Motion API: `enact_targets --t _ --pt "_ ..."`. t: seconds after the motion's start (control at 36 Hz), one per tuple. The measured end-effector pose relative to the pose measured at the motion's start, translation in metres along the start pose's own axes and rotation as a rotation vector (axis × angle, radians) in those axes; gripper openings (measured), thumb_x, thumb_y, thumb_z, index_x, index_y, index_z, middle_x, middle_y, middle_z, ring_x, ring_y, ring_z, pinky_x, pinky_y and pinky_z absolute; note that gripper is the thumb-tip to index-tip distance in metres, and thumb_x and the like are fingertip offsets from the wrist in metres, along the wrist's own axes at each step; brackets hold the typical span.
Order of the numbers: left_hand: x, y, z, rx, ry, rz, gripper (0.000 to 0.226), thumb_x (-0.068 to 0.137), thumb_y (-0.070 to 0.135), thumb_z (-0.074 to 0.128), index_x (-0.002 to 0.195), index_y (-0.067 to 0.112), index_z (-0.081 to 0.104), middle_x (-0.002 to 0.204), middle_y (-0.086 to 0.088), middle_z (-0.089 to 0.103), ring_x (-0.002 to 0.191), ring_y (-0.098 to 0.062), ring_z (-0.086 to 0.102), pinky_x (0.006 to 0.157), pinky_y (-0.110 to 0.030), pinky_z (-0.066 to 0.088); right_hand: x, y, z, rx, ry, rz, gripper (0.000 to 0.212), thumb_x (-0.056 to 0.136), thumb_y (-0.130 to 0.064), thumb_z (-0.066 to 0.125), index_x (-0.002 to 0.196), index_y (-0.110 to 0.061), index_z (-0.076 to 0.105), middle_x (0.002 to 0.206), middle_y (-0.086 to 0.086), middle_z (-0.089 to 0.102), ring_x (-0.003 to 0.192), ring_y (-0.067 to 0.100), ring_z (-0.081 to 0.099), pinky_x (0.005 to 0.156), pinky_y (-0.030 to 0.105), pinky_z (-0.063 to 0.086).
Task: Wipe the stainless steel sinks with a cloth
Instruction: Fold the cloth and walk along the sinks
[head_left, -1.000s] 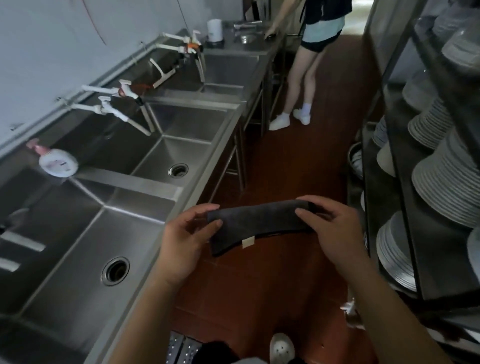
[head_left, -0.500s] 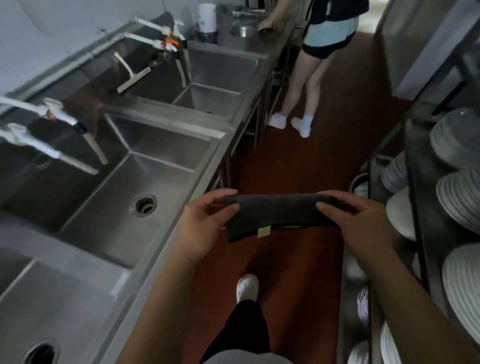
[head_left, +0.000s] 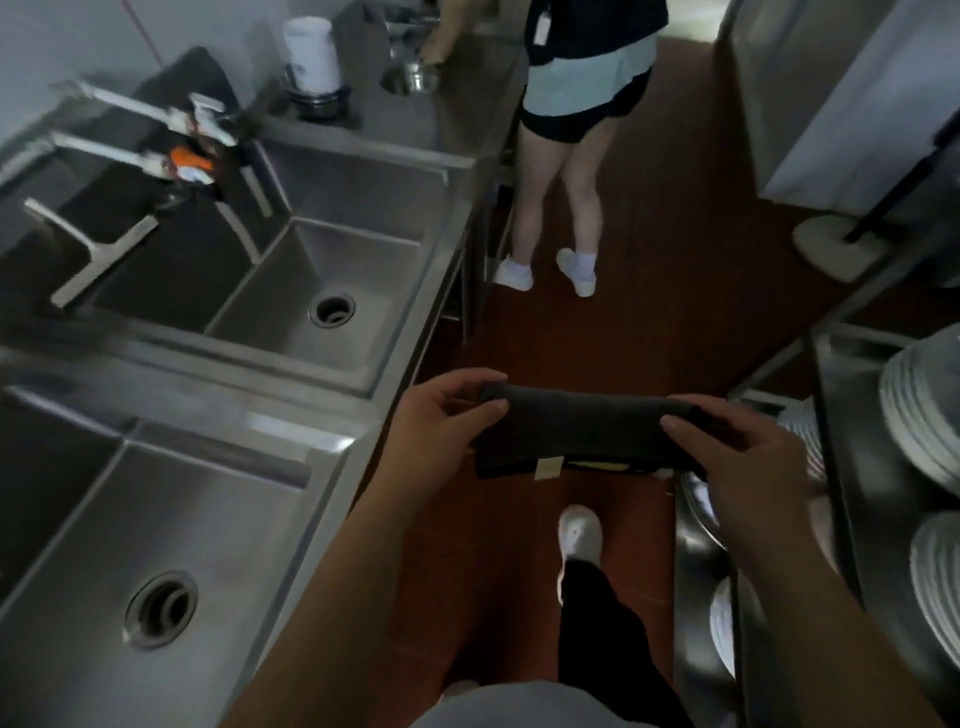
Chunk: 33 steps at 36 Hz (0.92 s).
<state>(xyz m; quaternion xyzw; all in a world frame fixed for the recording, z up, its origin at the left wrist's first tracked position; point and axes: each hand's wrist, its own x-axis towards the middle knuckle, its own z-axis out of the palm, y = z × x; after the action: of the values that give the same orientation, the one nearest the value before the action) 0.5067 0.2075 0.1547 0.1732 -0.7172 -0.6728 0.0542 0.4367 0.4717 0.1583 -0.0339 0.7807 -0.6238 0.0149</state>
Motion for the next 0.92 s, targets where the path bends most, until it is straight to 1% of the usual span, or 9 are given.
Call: enact_targets --t 0.08,0.22,0.39,0.44,0.56,0.67,0.72,0.81,0.92 --pt "0.06 -0.012 0.007 0.003 0.072 -0.037 0.025 0.089 0.014 0.072 0.107 0.032 0.073 0.095 0.015 0.072 0.088 -0.004 0.071 0.064 -0.019 0.057 0.078 0.016 0.022 -0.013 -0.074 -0.001 0.023 0.082 -0.014 0.077 0.094 -0.033 0.078 0.094 -0.012 0.075 0.091 0.01 0.071 0.074 0.032 0.058" --pt "0.158 -0.004 0.003 0.0 0.223 -0.103 0.024 0.089 0.016 0.073 0.106 0.033 0.075 0.099 0.003 0.075 0.09 -0.016 0.073 0.066 -0.025 0.059 0.208 0.011 0.062 -0.054 -0.25 -0.03 0.019 0.085 -0.012 0.076 0.094 -0.028 0.076 0.093 -0.022 0.072 0.09 -0.001 0.067 0.072 0.011 0.052" --pt "0.251 0.015 -0.024 0.061 0.453 -0.085 0.023 0.084 0.036 0.072 0.106 0.044 0.073 0.083 0.004 0.076 0.077 -0.014 0.073 0.064 -0.024 0.057 0.348 -0.012 0.13 -0.022 -0.484 -0.026 0.016 0.087 -0.015 0.074 0.099 -0.026 0.076 0.096 -0.013 0.074 0.094 0.004 0.068 0.081 0.029 0.058" --pt "0.271 0.013 -0.033 0.032 0.528 -0.096 0.023 0.086 0.032 0.072 0.105 0.044 0.073 0.082 0.002 0.075 0.077 -0.015 0.073 0.065 -0.027 0.057 0.382 -0.019 0.162 -0.014 -0.537 -0.029 0.017 0.086 -0.014 0.075 0.096 -0.028 0.076 0.096 -0.01 0.074 0.095 0.007 0.069 0.082 0.032 0.057" --pt "0.309 0.006 -0.053 -0.179 0.67 -0.152 0.025 0.09 0.016 0.071 0.105 0.037 0.076 0.095 -0.001 0.076 0.088 -0.019 0.074 0.066 -0.035 0.061 0.44 -0.026 0.23 -0.053 -0.639 -0.131 0.033 0.082 -0.01 0.078 0.088 -0.041 0.07 0.087 -0.028 0.071 0.089 -0.006 0.066 0.076 0.01 0.05" --pt "0.363 -0.013 -0.084 -0.286 0.705 -0.258 0.023 0.091 0.019 0.07 0.101 0.038 0.076 0.102 0.008 0.074 0.094 -0.011 0.071 0.065 -0.037 0.061 0.491 -0.02 0.293 -0.127 -0.683 -0.157 0.023 0.082 -0.008 0.078 0.093 -0.027 0.074 0.085 -0.022 0.071 0.083 -0.01 0.065 0.073 0.006 0.047" --pt "0.396 -0.022 -0.1 -0.382 0.691 -0.322 0.021 0.091 0.019 0.07 0.101 0.035 0.077 0.104 0.003 0.072 0.095 -0.014 0.071 0.065 -0.036 0.061 0.514 -0.018 0.32 -0.178 -0.683 -0.179 0.02 0.082 -0.008 0.077 0.096 -0.021 0.074 0.09 -0.018 0.071 0.082 -0.01 0.065 0.073 0.005 0.047" --pt "0.443 -0.033 -0.119 -0.503 0.703 -0.36 0.02 0.09 0.018 0.069 0.105 0.031 0.076 0.112 -0.006 0.069 0.099 -0.021 0.07 0.066 -0.039 0.061 0.549 -0.018 0.36 -0.227 -0.674 -0.19 0.019 0.082 -0.008 0.077 0.093 -0.023 0.073 0.084 -0.021 0.068 0.078 -0.011 0.064 0.069 0.004 0.046" --pt "0.495 -0.042 -0.141 -0.596 0.696 -0.366 0.02 0.089 0.019 0.07 0.105 0.03 0.076 0.114 -0.008 0.068 0.103 -0.023 0.069 0.068 -0.042 0.061 0.601 -0.02 0.41 -0.321 -0.717 -0.182 0.018 0.087 -0.016 0.074 0.103 -0.023 0.075 0.089 -0.02 0.067 0.086 -0.005 0.065 0.07 0.005 0.046"
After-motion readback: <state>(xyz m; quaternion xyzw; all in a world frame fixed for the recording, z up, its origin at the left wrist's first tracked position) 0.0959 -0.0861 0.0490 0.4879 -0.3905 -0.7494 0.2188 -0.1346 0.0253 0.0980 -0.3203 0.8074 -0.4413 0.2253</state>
